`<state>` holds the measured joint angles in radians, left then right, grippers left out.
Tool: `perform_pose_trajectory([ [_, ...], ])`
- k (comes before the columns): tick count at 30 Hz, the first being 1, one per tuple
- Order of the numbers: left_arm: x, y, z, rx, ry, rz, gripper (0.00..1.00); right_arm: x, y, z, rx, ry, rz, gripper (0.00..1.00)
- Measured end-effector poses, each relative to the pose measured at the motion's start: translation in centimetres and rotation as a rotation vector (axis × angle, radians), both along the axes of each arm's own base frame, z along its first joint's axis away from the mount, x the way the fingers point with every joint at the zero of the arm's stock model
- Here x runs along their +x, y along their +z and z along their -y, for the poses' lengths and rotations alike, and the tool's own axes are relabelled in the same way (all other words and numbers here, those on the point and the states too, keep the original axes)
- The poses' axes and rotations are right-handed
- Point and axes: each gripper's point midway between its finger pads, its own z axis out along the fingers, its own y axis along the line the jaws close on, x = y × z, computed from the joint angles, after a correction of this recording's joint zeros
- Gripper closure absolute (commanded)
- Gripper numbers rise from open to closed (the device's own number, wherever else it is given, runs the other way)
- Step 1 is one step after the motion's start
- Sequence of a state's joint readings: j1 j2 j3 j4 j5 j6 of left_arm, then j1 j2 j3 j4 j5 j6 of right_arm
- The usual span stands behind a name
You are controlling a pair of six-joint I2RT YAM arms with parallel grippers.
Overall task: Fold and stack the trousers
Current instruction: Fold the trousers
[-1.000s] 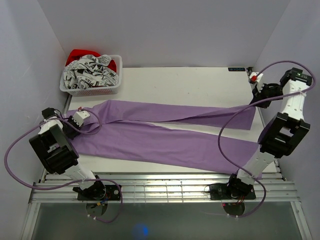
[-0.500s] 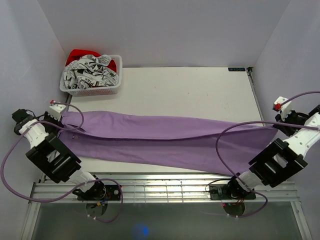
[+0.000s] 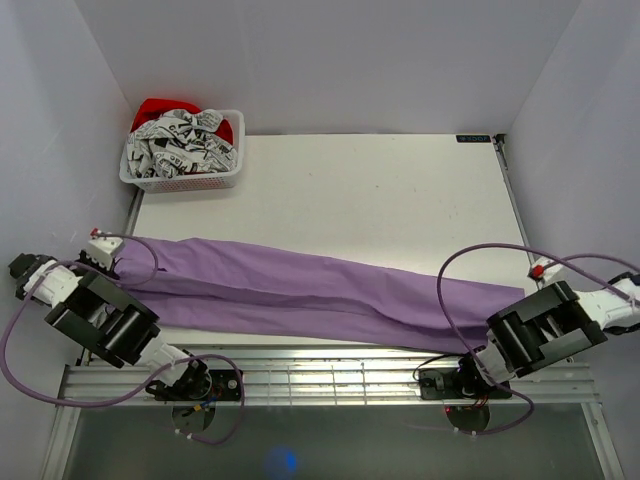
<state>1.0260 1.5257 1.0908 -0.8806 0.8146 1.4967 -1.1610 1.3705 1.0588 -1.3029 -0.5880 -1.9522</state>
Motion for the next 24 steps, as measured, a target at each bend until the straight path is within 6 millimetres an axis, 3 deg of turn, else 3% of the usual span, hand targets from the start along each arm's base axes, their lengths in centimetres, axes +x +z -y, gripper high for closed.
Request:
perform_pose_trajectory([
  [4, -2.1, -4.3, -0.3, 0.03, -0.039, -0.087, 1.0, -6.2, -5.6, -3.6, 0.108, -0.021, -0.241, 0.92],
  [7, -3.4, -7.5, 0.0, 0.053, -0.078, -0.157, 1.0, -7.9, -6.9, -4.9, 0.14, -0.006, -0.313, 0.92],
  [10, -4.0, -9.3, 0.2, 0.096, -0.11, -0.193, 1.0, -7.7, -8.0, -4.2, 0.09, 0.02, -0.324, 0.92],
  [17, -1.7, -9.3, 0.1, 0.223, -0.137, -0.203, 1.0, -6.1, -11.4, -3.7, -0.007, 0.175, -0.362, 0.92],
  [24, 2.5, -9.0, 0.8, 0.219, -0.117, -0.198, 1.0, -5.1, -10.6, -3.4, 0.047, 0.235, -0.541, 0.92],
])
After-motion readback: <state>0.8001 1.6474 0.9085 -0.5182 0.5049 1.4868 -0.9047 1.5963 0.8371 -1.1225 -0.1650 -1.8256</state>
